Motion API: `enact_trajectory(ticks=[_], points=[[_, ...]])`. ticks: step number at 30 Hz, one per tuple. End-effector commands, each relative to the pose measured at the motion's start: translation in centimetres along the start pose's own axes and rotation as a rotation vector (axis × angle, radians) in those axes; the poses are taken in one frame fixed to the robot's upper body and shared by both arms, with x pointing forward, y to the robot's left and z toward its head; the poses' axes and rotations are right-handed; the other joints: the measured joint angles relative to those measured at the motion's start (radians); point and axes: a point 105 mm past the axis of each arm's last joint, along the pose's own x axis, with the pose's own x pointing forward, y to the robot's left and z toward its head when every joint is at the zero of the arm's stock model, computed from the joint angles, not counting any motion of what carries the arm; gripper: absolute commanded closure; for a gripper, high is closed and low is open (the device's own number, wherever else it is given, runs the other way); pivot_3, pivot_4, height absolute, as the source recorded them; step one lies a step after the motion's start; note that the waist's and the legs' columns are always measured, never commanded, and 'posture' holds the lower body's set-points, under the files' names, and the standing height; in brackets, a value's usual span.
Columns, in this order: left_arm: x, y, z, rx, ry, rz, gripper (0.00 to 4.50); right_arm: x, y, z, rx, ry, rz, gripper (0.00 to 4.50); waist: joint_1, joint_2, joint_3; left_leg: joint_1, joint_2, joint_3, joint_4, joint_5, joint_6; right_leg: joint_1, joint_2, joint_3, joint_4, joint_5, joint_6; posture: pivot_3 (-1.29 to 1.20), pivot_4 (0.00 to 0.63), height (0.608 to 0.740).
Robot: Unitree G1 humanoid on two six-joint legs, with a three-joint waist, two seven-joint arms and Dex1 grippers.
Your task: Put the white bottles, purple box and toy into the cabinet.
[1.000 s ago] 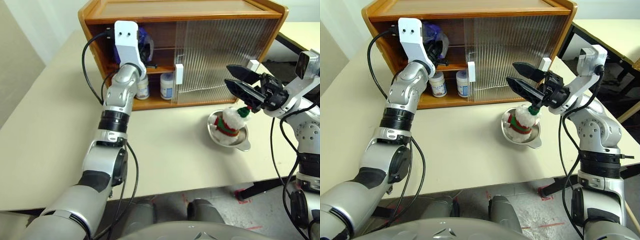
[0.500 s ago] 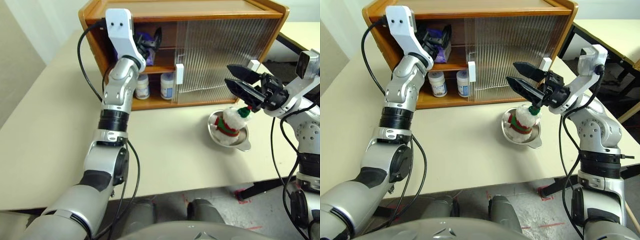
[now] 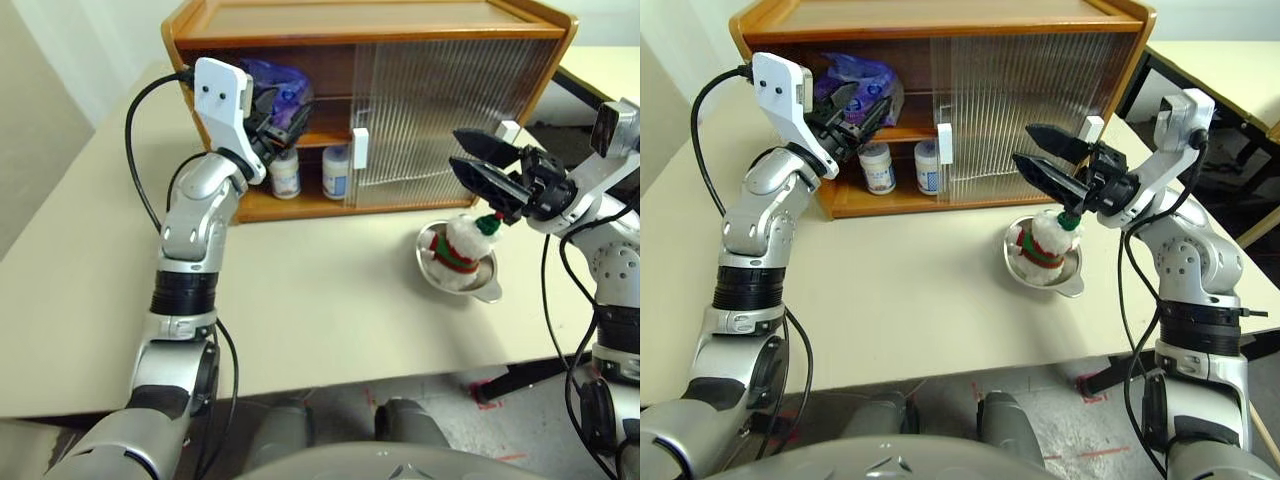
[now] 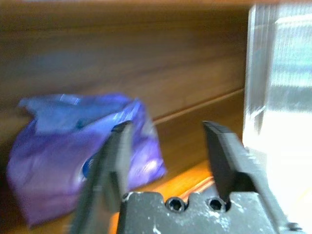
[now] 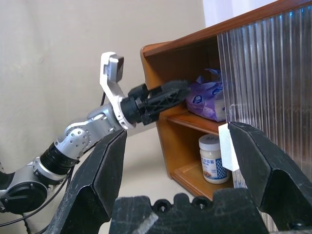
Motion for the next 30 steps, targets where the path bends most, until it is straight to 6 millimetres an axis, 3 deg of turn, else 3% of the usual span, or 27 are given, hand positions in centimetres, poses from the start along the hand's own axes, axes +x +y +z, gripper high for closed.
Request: enact_trajectory(ticks=[1, 5, 30], points=[[0.3, 0.9, -0.8, -0.006, 0.039, 0.065, 2.99, 0.3, 0.0, 0.1, -0.009, -0.009, 0.012, 0.0, 0.001, 0.0, 0.0, 0.0, 0.0, 0.0, 0.0, 0.0, 0.0, 0.0, 0.0, 0.0, 0.0, 0.0, 0.0, 0.02, 0.0, 0.74], [0.5, 1.1, -1.2, 0.01, 0.053, 0.103, 4.48, 0.3, -0.1, 0.3, -0.014, -0.01, 0.015, 0.0, 0.0, 0.0, 0.0, 0.0, 0.0, 0.0, 0.0, 0.0, 0.0, 0.0, 0.0, 0.0, -0.001, 0.0, 0.0, 0.02, 0.0, 0.74], [3.8, 0.6, -4.3, -0.134, 0.162, 0.244, 4.48, 0.2, 0.1, 0.5, -0.027, -0.013, 0.009, 0.0, -0.002, 0.0, 0.0, -0.001, 0.0, 0.0, 0.0, 0.0, 0.0, 0.0, 0.0, 0.0, -0.001, 0.001, 0.001, -0.01, 0.0, 0.74]])
